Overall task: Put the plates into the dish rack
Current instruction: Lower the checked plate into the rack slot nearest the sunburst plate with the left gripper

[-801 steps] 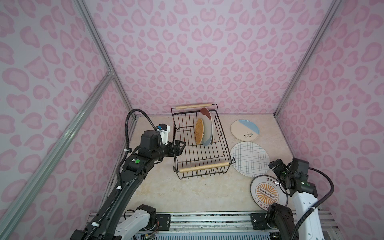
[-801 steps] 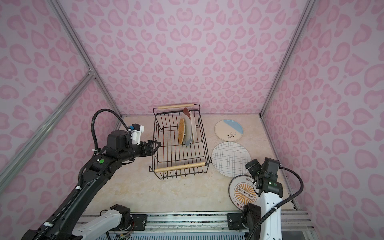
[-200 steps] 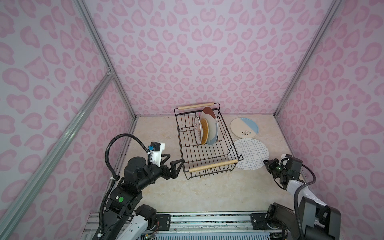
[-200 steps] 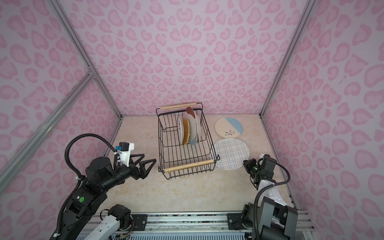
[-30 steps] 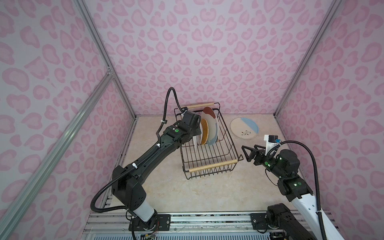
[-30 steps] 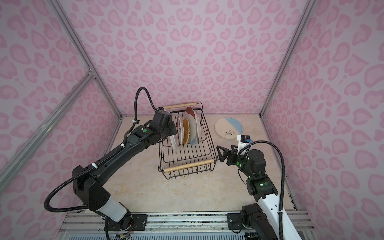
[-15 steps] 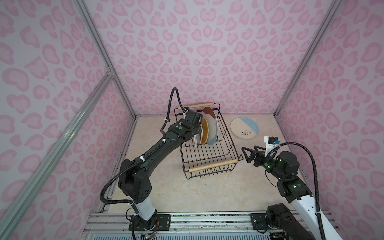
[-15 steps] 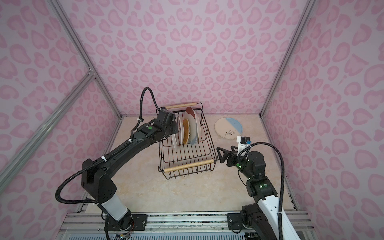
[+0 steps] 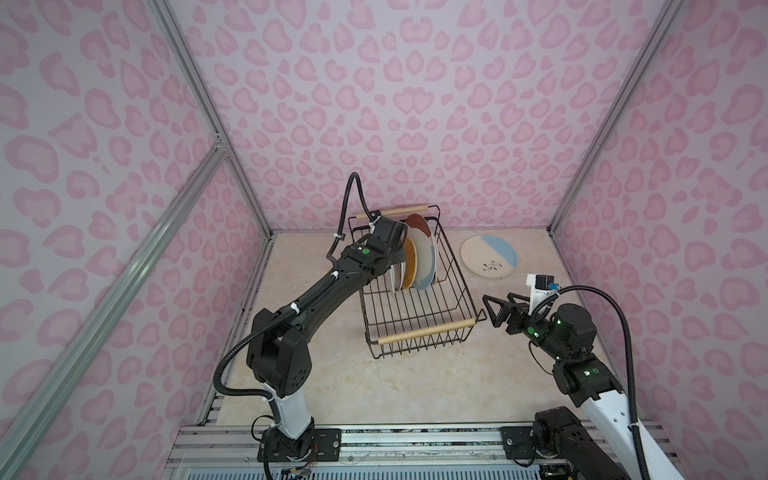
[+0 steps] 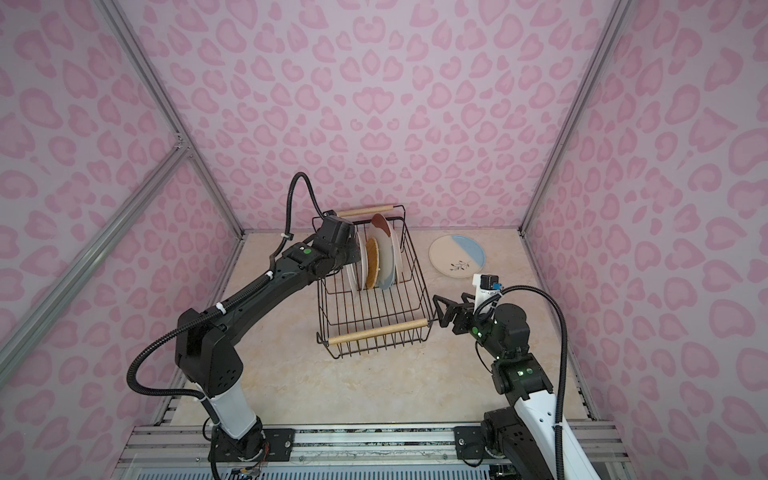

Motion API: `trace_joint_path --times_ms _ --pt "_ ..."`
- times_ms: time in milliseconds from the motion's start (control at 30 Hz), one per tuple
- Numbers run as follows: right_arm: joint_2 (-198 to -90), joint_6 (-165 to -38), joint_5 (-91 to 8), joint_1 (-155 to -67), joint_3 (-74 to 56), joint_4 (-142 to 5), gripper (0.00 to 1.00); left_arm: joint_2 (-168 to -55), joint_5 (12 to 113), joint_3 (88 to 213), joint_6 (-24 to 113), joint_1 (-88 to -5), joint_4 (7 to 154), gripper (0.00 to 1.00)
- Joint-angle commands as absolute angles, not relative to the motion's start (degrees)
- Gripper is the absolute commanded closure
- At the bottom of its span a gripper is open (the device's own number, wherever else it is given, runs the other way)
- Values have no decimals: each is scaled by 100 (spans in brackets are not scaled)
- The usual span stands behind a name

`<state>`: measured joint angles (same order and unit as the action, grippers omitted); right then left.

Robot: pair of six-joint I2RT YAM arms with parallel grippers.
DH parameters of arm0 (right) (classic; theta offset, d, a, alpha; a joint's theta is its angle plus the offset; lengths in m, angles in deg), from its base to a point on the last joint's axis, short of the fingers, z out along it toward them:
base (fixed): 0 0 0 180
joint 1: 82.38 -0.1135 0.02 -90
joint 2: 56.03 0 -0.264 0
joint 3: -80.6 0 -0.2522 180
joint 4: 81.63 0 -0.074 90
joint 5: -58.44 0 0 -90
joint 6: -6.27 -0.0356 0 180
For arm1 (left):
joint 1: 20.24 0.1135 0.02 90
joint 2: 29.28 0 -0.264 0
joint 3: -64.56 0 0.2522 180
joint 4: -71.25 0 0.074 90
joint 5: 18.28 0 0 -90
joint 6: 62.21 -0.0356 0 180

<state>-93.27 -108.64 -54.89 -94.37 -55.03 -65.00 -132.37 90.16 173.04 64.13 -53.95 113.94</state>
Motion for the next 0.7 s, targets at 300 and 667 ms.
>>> trace_joint_path --times_ms 300,667 --pt "-9348 -10886 -5441 -9442 -5582 -6694 2 -13299 9142 17405 6278 -5373 11498 74" --pt "-9330 -10884 -5441 -9442 -5619 -6703 2 -13352 9095 17517 6242 -5372 11525 70"
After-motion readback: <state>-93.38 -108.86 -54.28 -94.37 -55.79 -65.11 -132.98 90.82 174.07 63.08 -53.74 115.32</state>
